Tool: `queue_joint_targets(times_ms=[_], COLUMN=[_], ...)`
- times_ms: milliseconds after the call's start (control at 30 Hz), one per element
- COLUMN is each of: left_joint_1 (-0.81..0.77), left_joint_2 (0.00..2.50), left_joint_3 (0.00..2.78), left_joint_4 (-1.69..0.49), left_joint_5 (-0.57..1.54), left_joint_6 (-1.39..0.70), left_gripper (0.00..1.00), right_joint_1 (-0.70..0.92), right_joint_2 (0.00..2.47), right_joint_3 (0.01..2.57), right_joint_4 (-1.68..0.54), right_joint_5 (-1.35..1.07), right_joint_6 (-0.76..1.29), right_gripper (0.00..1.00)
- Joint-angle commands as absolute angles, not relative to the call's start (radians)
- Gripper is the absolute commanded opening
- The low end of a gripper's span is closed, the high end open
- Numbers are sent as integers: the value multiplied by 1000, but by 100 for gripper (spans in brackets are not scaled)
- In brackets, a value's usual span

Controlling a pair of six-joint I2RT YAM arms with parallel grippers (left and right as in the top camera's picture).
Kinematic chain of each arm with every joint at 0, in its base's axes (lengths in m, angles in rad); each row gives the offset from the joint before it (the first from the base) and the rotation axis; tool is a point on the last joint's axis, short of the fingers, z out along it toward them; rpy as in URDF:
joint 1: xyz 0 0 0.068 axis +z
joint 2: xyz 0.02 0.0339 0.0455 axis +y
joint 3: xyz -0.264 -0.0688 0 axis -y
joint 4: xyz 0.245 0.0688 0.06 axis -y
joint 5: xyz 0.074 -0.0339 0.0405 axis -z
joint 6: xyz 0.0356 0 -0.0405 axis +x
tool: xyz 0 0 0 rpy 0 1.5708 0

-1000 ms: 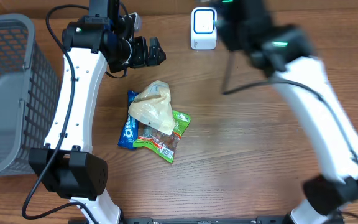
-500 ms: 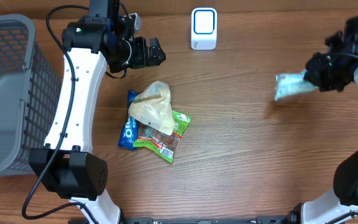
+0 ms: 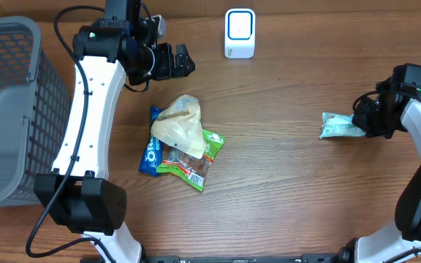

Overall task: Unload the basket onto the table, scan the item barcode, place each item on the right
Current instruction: 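Carry the wipes pack to the right and set it on the table, then reach the right gripper to the bread bag and grasp it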

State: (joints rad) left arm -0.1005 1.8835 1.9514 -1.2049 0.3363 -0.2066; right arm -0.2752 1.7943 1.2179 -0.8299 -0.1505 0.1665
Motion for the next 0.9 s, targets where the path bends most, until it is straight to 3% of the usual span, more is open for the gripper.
queue_joint_targets(times_ms=[0, 200, 300, 400, 533, 700, 767, 867], left_joint_1=[-105, -105, -105, -105, -105, -105, -105, -105], left_joint_2=[1885, 1885, 1885, 1885, 1885, 1885, 1885, 1885], left_joint_3=[1970, 1970, 1970, 1970, 1970, 1970, 1970, 1970], left_joint_4=[-1204, -1204, -1204, -1204, -1204, -1204, -1204, -1204], left_joint_5=[332, 332, 332, 332, 332, 332, 332, 332], left_joint_6=[-198, -198, -198, -198, -198, -198, -198, -198], left_gripper=[100, 100, 100, 100, 100, 100, 100, 100], right_joint_1=[-303, -337, -345, -344, -305, -180, -78, 82], right_joint_2=[1780, 1780, 1779, 1779, 1779, 1779, 1781, 1799], right_joint_3=[1275, 1345, 1384, 1421, 1465, 1455, 1439, 1425], right_joint_4=[-850, -897, -921, -928, -930, -830, -732, -595], right_joint_5=[-71, -59, -23, -47, -524, -776, -779, -738], right_joint_6=[241, 241, 266, 260, 114, 105, 149, 278], right_gripper=[10, 15, 24, 39, 46, 47, 62, 64])
